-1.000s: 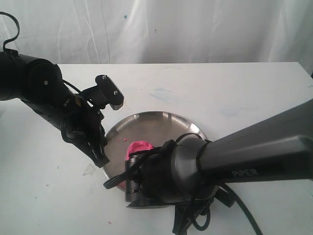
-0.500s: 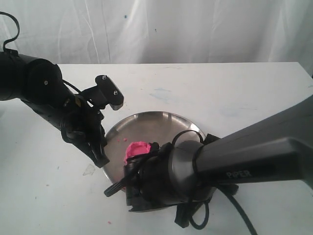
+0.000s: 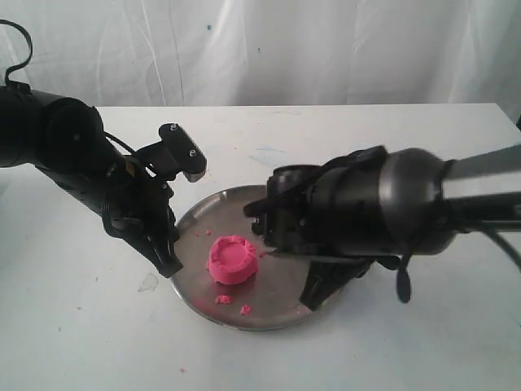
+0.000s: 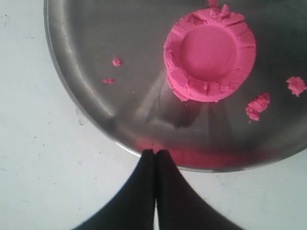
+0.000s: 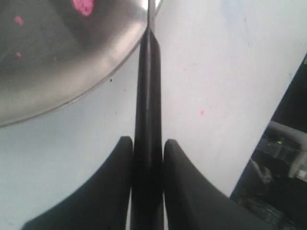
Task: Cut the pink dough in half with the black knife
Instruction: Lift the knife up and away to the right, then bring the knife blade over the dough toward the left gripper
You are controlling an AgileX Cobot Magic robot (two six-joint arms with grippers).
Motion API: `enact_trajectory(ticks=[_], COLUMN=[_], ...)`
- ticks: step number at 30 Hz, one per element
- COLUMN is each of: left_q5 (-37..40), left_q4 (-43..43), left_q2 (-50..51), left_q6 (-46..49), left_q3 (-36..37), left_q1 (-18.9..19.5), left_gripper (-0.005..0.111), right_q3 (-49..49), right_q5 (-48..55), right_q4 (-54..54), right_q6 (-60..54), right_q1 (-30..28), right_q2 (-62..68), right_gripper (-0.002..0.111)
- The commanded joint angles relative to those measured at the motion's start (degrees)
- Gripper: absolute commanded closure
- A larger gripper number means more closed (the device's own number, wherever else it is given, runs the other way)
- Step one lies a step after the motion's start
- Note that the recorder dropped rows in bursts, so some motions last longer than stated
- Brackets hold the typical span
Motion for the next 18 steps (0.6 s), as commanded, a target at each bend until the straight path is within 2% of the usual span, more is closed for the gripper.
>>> enact_trajectory(ticks=[1,4,7,14,18], left_q5=[0.85,0.59,0.59,0.81,0.61], left_q4=[-0.36,-0.36,-0.36,-0.36,-0.36], left_q2=[-0.22,-0.22,-0.22,-0.22,-0.22], left_q6=[-0.24,-0.24,-0.24,-0.24,-0.24], left_q3=[0.39,0.39,0.39,0.39,0.39], left_q1=[0.08,0.08,0.08,0.08,0.08], left_gripper=[0.107,0.107,0.107,0.107,0.107], right_q3=[0.23,0.23,0.23,0.23,0.23], right_q5=[-2.97,-3.1,-5.88,-13.33,-13.79], right_q4=[0.92,2.21,7.89,32.77,53.0], right_q6=[-1.01,-3.16,-9.25,-32.96,-50.05], right_q1=[-2.59,-4.49,-7.39,-22.06,-30.82], right_q2=[-5.44,-9.3,-14.18,-21.61,-21.89], right_gripper=[0.108,0.108,0.108,0.108,0.108])
